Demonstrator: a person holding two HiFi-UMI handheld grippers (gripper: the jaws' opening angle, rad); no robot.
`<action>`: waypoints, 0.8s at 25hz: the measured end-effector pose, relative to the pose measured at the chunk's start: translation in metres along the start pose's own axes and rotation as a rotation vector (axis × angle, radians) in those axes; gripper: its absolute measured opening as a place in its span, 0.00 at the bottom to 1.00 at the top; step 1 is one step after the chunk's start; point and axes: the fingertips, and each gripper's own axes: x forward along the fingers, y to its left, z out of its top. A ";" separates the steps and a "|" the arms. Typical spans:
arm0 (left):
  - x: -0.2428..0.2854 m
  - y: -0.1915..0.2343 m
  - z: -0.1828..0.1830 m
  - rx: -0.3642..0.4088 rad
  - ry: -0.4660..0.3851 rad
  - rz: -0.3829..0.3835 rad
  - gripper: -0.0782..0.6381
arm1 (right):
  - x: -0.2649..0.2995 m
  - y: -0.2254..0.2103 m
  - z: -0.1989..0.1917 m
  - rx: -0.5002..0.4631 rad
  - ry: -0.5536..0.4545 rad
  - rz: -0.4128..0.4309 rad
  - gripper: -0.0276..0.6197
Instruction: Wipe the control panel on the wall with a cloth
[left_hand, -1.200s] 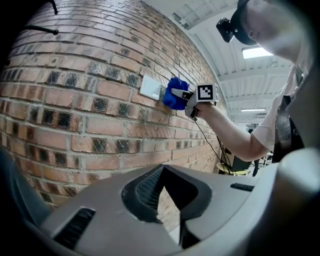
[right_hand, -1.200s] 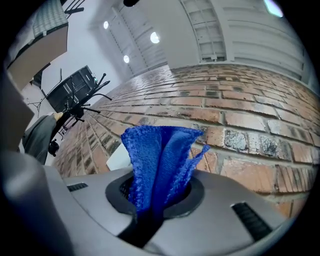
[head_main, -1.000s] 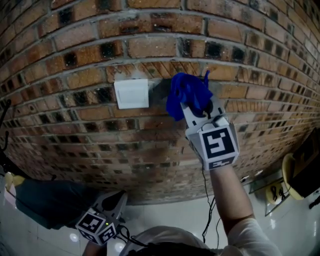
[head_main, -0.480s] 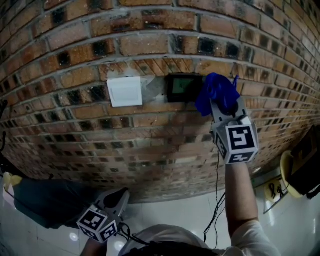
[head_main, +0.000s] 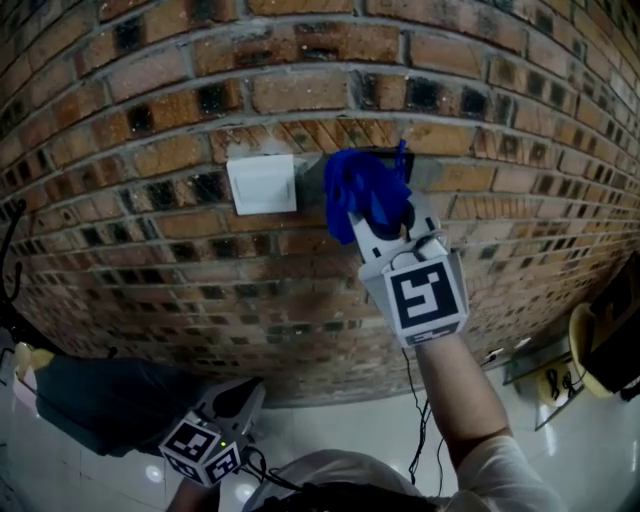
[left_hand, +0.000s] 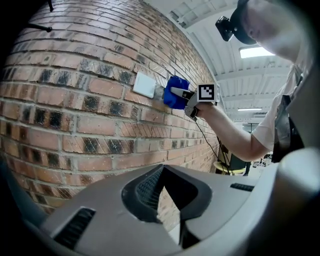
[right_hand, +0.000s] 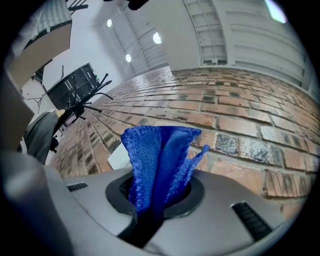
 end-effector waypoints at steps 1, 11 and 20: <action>-0.001 0.000 0.000 -0.002 -0.001 0.003 0.11 | 0.006 0.004 0.001 -0.001 -0.007 0.008 0.18; -0.003 0.007 -0.008 -0.023 0.005 0.016 0.11 | -0.008 -0.034 -0.015 0.010 0.014 -0.076 0.18; 0.010 -0.005 -0.005 -0.011 0.010 -0.022 0.11 | -0.048 -0.104 -0.052 -0.014 0.088 -0.218 0.18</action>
